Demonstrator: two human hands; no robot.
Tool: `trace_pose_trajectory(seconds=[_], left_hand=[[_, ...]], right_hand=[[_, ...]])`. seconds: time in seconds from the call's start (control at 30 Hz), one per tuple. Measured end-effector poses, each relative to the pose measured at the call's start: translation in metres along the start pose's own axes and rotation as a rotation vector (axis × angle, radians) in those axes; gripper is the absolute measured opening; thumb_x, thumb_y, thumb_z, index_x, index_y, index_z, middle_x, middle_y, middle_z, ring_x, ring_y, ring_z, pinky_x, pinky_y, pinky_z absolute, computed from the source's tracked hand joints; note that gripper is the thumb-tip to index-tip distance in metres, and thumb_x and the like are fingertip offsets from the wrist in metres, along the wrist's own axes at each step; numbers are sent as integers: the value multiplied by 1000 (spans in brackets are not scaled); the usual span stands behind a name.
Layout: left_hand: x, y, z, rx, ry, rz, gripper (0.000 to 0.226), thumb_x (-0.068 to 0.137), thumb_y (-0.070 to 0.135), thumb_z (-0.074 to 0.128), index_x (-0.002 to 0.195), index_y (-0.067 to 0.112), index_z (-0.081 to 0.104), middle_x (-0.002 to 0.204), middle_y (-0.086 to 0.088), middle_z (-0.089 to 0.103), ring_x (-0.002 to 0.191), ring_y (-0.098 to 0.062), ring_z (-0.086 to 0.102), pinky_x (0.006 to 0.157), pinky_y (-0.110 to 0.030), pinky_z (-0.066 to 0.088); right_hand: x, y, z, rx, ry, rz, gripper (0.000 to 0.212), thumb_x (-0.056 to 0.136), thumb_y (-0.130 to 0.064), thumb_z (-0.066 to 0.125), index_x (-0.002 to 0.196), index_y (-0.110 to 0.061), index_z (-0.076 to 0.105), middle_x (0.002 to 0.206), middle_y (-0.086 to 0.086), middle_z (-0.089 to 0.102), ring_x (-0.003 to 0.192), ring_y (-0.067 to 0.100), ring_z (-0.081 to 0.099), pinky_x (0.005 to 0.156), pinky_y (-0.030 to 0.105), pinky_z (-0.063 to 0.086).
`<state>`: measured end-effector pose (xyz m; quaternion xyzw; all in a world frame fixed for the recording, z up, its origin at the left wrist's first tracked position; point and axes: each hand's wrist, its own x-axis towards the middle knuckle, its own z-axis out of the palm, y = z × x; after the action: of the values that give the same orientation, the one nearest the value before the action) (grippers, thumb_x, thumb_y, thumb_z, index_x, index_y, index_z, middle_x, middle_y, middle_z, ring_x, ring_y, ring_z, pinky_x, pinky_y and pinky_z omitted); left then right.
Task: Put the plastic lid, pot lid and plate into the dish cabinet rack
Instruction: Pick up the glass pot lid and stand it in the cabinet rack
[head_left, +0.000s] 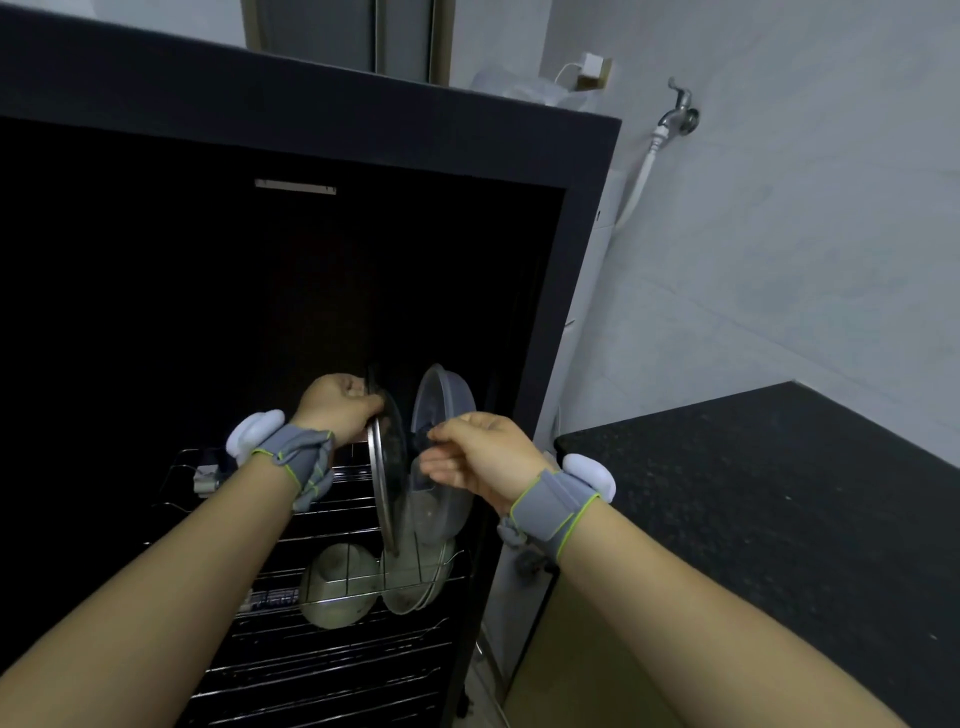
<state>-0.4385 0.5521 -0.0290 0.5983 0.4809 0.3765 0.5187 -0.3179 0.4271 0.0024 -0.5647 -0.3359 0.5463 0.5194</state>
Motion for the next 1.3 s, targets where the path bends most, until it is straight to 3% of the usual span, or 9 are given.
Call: trace_pose_trajectory(seconds=[0.17,0.3,0.37,0.63,0.77,0.87,1.07,1.2,1.3], left_hand=[[-2,1,5,59,-44,25,7,75,5,61,73,10,58,80,-16,58,83,-35,63,84,-50,53],[-4,-1,23,130,-42,86,18,71,12,65,88,8,59,82,-13,58,77,-24,56,81,-46,52],[-2,0,30,167,-7,110,20,74,12,65,93,7,59,83,-11,59,80,-22,55,82,-41,51],[3,-1,40,165,47,72,30,78,16,64,104,2,58,87,-13,60,80,-26,57,79,-38,49],[0,-4,43,134,51,51,26,79,21,63,100,5,59,98,-21,68,89,-36,63,79,-36,49],[-5,-3,43,123,29,41,23,81,24,62,95,6,60,83,-11,63,81,-29,60,83,-40,51],[-21,0,39,12,-9,13,14,81,20,64,71,13,57,67,-3,56,60,-13,54,46,-18,51],[-25,0,33,-70,-21,-24,14,81,18,65,71,13,57,71,-4,58,70,-15,57,58,-27,55],[-26,0,27,-71,21,5,9,80,15,65,73,15,58,79,-8,61,72,-17,59,49,-20,54]], right_hand=[[-2,1,4,12,26,-3,8,90,-6,48,82,-4,49,64,14,59,38,7,61,43,15,52],[-6,4,3,17,50,14,6,90,-7,49,85,-3,50,46,6,62,36,8,60,41,16,51],[-11,5,1,-13,68,2,12,90,-8,49,79,-5,53,55,8,62,36,7,59,40,16,49],[-30,6,-6,-204,201,-242,17,87,-12,52,70,-15,55,62,3,61,45,5,55,42,19,44],[-37,9,-14,-295,273,-351,17,84,-13,54,68,-18,58,59,-1,63,53,9,57,49,21,46],[-40,13,-20,-301,311,-386,19,84,-14,54,66,-20,59,56,-3,63,52,7,57,49,19,45],[-44,14,-34,-284,363,-348,16,84,-17,54,69,-16,61,55,-4,62,48,5,55,46,20,43],[-48,16,-40,-266,386,-330,16,84,-16,53,71,-13,61,54,-2,61,48,7,55,43,19,42],[-49,17,-44,-270,397,-323,15,85,-15,53,74,-9,62,56,0,61,49,8,54,40,15,40]])
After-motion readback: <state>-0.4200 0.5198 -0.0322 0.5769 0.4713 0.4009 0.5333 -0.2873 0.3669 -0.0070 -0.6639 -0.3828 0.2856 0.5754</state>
